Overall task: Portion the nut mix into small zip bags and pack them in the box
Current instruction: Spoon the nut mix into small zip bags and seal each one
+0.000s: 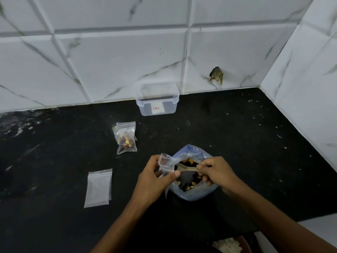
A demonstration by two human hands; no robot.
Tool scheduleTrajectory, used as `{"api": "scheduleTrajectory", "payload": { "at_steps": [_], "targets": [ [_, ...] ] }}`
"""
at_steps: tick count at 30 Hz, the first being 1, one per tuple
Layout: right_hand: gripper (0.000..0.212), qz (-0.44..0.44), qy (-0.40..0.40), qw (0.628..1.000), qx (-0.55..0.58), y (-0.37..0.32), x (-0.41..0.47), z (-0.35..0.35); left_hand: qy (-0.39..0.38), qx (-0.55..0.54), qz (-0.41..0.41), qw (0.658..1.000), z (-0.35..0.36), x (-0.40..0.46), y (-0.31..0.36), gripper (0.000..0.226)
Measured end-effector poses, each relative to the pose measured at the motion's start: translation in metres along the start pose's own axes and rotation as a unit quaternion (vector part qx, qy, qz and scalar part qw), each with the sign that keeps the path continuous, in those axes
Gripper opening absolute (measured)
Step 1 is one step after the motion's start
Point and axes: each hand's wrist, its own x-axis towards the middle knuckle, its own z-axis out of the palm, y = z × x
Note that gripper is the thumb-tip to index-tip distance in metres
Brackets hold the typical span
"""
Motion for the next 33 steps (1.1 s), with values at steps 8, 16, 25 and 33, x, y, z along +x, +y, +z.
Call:
{"api": "scheduleTrajectory", "payload": {
  "at_steps": [8, 16, 25, 33],
  "targets": [
    [0.013, -0.009, 0.002, 0.998, 0.054, -0.001, -0.028, -0.043, 0.019, 0.048, 0.019, 0.998, -0.007, -0.002, 0.001, 0.048],
    [0.012, -0.153, 0.055, 0.985, -0.050, -0.049, -0.065, -0.053, 0.038, 0.176, 0.062, 0.982, 0.005, 0.001, 0.009, 0.060],
    [0.013, -0.471, 0.071, 0.763, -0.437, -0.056, -0.086, -0.017, 0.059, 0.130, 0.097, 0.985, 0.009, 0.004, 0.013, 0.054],
    [0.008, -0.362, 0.172, 0.874, -0.274, -0.062, -0.074, -0.051, 0.058, 0.058, 0.060, 0.995, -0.002, -0.001, 0.007, 0.047]
  ]
}}
